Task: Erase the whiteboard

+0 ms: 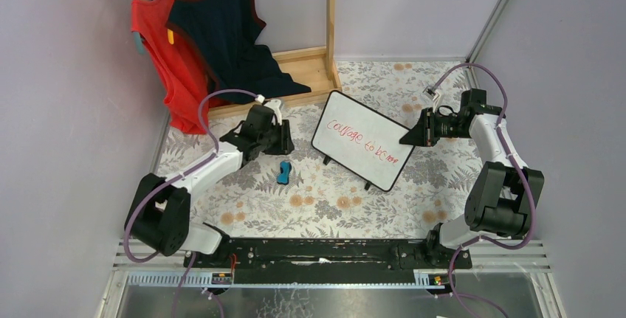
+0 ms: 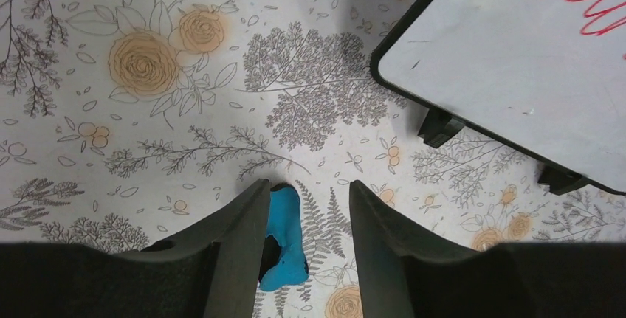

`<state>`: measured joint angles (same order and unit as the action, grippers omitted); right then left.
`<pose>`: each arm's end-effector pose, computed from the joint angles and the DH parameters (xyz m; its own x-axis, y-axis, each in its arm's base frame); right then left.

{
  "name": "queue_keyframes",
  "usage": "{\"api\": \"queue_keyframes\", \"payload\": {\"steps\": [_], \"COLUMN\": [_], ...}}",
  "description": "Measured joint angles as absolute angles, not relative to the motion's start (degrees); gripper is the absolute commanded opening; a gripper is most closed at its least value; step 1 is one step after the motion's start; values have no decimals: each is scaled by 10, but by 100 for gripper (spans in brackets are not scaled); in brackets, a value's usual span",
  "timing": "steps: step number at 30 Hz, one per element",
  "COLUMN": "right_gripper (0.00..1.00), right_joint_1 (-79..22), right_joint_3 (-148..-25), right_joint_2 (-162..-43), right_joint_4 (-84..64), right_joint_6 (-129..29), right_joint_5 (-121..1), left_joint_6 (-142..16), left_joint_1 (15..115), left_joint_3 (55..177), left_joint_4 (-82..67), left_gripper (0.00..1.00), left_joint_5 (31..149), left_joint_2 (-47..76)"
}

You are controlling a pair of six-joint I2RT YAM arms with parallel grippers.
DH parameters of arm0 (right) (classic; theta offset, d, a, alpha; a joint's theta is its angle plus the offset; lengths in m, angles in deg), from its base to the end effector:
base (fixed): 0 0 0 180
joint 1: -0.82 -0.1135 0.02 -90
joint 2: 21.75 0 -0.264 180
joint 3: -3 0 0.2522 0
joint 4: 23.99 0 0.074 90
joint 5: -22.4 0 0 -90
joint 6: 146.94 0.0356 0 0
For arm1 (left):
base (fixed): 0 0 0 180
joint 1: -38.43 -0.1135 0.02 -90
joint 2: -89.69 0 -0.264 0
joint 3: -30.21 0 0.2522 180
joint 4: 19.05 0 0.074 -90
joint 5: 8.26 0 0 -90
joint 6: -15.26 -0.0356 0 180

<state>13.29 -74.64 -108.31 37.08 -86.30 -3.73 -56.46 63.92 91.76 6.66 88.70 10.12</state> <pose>0.2842 -0.0301 0.2537 -0.6992 -0.0665 -0.7118 -0.6284 0.5321 0.5675 0.2609 -0.1291 0.2195 -0.7513 0.0133 -0.6599 0.2850 0.9083 -0.3062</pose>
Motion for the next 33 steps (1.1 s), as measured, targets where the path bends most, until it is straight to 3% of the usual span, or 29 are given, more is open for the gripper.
{"api": "queue_keyframes", "payload": {"steps": [16, 19, 33], "right_gripper": [18, 11, 0], "right_joint_1": [132, 132, 132], "right_joint_3": [-746, -746, -747], "right_joint_2": [-1085, -1087, -1088], "right_joint_4": [371, 371, 370], "right_joint_6": [-862, -863, -867], "right_joint_5": [-37, -37, -30], "left_joint_6": [-539, -533, -518], "left_joint_1": [670, 677, 696], "left_joint_3": [931, 931, 931], "left_joint_4": [174, 190, 209], "left_gripper": [43, 43, 43], "left_joint_5": [868, 863, 846], "left_joint_2": [50, 50, 32]}}
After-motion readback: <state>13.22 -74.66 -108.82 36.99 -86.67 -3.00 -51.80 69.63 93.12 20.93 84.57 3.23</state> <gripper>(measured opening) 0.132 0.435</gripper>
